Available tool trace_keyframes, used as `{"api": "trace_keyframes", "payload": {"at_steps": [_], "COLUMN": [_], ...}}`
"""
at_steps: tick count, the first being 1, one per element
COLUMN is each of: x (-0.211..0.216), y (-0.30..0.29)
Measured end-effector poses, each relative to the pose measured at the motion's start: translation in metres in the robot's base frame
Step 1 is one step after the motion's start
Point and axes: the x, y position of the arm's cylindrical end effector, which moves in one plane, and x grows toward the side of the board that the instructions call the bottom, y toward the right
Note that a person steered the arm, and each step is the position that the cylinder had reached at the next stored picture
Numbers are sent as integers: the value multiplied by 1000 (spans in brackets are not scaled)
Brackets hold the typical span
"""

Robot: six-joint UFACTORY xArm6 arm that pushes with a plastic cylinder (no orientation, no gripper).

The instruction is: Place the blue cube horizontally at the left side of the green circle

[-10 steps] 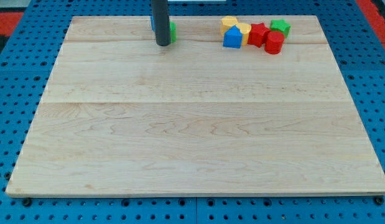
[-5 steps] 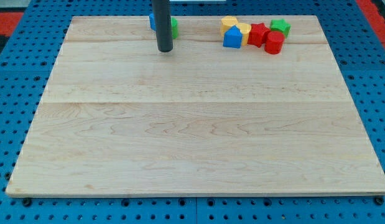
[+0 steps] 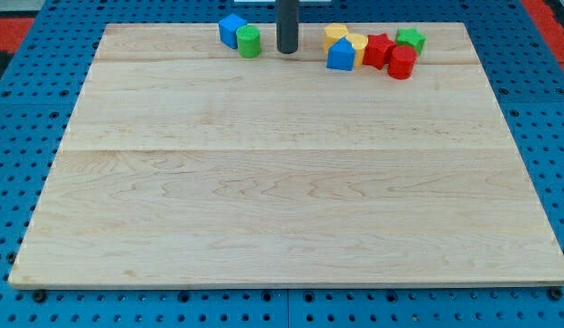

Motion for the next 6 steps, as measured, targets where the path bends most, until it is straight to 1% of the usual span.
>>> {"api": "trace_keyframes", "payload": {"at_steps": [1, 4, 6], "x": [-45, -46, -44], "y": [-16, -54, -93]}}
